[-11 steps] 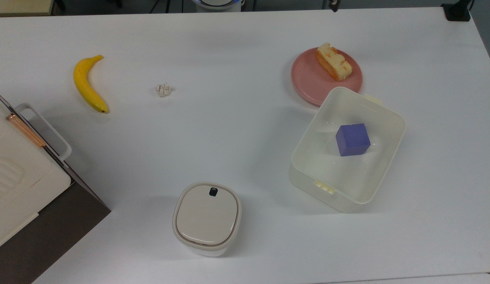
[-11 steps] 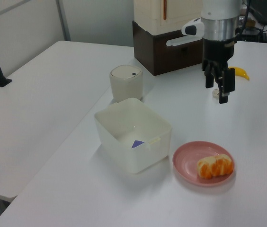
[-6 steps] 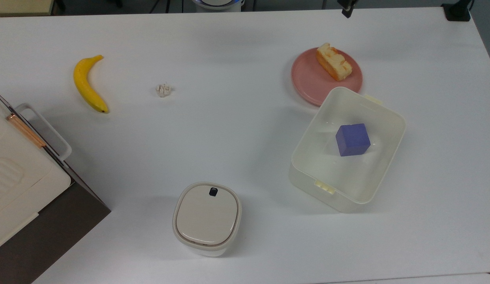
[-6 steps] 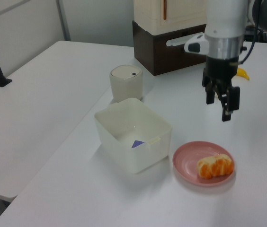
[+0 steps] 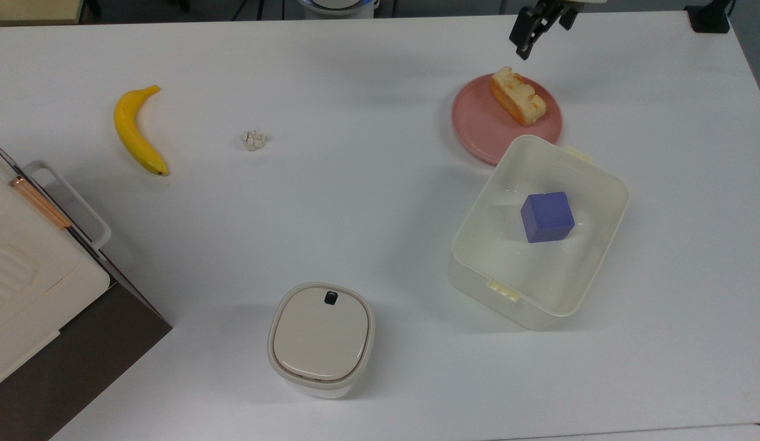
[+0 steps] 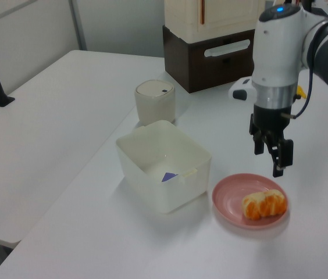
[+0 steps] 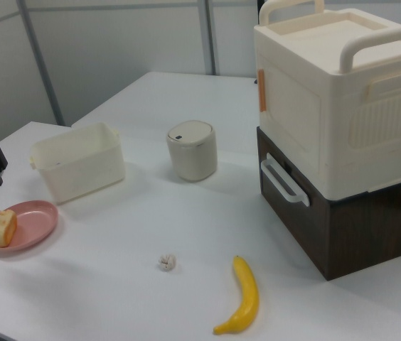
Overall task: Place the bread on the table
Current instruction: 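Move the open gripper over the bread on the pink plate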
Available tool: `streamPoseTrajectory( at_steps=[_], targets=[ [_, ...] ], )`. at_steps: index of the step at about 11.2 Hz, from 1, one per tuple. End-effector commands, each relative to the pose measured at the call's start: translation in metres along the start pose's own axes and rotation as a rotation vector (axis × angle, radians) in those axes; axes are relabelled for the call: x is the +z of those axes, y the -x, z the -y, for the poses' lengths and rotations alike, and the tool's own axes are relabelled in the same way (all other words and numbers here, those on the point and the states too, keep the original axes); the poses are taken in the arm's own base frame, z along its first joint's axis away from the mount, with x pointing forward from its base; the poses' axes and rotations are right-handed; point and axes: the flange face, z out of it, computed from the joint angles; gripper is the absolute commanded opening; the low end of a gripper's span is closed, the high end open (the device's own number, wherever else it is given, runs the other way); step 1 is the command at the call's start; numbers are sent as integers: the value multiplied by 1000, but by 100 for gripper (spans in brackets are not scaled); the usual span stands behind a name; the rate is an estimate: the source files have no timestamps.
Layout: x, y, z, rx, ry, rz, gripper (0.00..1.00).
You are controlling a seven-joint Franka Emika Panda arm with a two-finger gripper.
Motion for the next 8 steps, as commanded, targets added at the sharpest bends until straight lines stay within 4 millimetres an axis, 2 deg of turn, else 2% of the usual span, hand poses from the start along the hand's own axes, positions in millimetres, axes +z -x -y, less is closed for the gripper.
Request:
streamPoseTrajectory(
  at_steps=[1,4,8],
  targets=[
    [30,14,4,0,-1,-20,100],
    [55,23,1,-11,21,-31,100],
    [77,28,-4,-13,36,-26,100]
  ],
)
